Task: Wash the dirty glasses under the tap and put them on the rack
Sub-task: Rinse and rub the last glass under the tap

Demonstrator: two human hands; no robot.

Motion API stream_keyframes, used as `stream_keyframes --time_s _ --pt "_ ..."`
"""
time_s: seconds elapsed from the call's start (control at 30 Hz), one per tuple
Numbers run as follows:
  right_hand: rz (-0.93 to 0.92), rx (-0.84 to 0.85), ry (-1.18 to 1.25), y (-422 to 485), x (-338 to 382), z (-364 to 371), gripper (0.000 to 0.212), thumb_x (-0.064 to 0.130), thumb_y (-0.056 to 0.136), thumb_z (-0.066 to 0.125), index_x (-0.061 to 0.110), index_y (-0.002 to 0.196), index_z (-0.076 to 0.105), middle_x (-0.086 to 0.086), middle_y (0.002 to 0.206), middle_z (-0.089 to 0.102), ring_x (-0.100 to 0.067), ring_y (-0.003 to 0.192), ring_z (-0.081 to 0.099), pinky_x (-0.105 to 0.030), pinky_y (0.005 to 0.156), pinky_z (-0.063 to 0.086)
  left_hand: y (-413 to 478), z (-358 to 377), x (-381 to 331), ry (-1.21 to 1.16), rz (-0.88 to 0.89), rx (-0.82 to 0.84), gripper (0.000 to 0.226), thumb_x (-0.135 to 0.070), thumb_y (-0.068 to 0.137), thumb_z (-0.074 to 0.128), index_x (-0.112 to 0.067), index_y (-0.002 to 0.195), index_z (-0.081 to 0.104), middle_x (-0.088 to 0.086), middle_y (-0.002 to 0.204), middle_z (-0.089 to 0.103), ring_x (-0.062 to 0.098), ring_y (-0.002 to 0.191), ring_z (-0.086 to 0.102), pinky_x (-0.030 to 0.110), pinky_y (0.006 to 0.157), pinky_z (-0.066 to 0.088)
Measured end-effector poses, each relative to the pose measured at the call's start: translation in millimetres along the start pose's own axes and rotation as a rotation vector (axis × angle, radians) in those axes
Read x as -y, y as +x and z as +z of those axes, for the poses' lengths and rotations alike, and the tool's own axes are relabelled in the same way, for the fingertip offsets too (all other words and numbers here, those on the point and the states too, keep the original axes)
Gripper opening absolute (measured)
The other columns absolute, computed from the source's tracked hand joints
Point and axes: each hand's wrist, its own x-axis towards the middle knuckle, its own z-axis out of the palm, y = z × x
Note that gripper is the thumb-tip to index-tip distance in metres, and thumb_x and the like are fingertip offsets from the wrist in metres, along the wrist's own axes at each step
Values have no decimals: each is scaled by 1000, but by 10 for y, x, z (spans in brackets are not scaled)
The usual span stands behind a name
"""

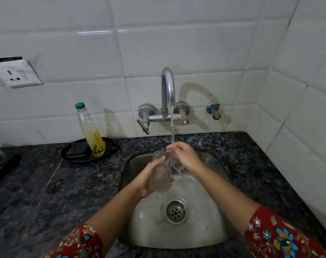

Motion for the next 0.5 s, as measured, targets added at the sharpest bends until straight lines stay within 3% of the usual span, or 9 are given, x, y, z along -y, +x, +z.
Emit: stream_keyframes --time_s 0.1,0.23,0.3,0.4,0.5 --pt "170 92 117 -57 -1 24 22 16 96 49 8 106 67 -4 99 65 -17 94 59 -27 80 46 141 98 36 -527 -120 -70 51 -46 93 50 2 100 65 19 89 68 28 83 62 40 83 50" --pt "279 58 142 -105 -58 82 28 24 100 40 15 116 62 -4 105 66 -16 88 60 -25 69 45 316 293 38 -693 -80 -203 56 -50 99 37 0 113 59 22 108 65 33 100 61 46 87 49" --pt "260 -8 129 -66 -63 58 31 26 101 35 18 121 58 -6 116 65 -18 97 61 -27 75 46 388 358 -26 -815 -92 -233 51 -49 99 40 -5 113 59 18 112 62 31 102 60 44 96 46" --pt "154 50 -17 -51 -39 38 38 26 102 33 22 139 41 -4 137 52 -20 120 52 -31 95 41 443 402 -170 -830 -104 -219 55 -49 99 39 1 105 61 21 103 63 32 105 59 41 101 41" --pt "-184 40 -390 -107 -36 -12 50 25 101 37 18 149 24 -4 152 33 -21 140 32 -36 114 29 418 385 -279 -789 -106 -164 63 -52 98 39 2 126 54 23 126 59 31 125 52 41 101 41"
